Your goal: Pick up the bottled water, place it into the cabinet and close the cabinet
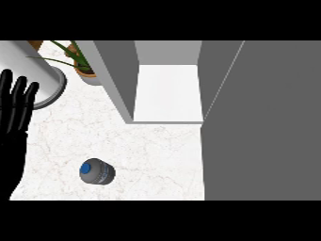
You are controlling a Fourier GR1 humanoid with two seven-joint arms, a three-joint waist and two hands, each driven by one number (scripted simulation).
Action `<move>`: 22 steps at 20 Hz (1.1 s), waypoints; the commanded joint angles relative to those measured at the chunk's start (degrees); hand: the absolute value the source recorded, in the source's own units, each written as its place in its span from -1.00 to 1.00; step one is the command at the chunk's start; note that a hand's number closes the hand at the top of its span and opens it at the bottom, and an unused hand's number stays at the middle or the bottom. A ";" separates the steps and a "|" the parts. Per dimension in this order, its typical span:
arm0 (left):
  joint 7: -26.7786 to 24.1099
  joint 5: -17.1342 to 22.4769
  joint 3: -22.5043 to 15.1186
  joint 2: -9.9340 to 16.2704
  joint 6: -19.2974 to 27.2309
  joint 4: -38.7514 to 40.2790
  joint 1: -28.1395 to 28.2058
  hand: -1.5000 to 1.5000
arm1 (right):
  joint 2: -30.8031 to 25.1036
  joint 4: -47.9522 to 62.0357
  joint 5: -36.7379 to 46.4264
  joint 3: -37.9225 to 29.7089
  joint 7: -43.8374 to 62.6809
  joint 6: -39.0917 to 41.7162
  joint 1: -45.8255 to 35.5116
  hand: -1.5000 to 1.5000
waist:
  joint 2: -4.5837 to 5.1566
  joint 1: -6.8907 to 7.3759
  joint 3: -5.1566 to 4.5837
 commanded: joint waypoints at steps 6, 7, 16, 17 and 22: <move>5.98 -24.33 -2.84 -4.56 15.77 -12.49 12.23 -1.00 | 1.01 -7.55 2.14 2.31 0.32 -0.25 8.50 -1.00 | -0.10 0.63 -0.10; 8.88 -9.79 -7.02 -5.22 23.03 -11.23 13.28 -1.00 | 1.61 -5.45 -3.07 6.46 2.23 3.91 8.81 -1.00 | -0.10 1.46 -0.31; 12.10 -30.63 -38.31 -5.33 46.20 -16.59 20.61 -1.00 | 0.86 -20.65 -5.39 11.51 12.32 3.87 14.29 -1.00 | 0.12 -0.62 -0.12; 16.51 -33.64 -38.89 -5.34 47.51 -17.55 18.82 -1.00 | 1.22 -22.45 -4.38 12.75 13.96 3.01 14.18 -1.00 | 0.31 -0.63 -0.11; 18.14 -43.24 -48.77 -5.35 53.19 -17.17 22.28 -1.00 | 2.75 -25.69 -0.42 17.32 16.71 0.76 14.19 -1.00 | 0.28 -0.13 -0.10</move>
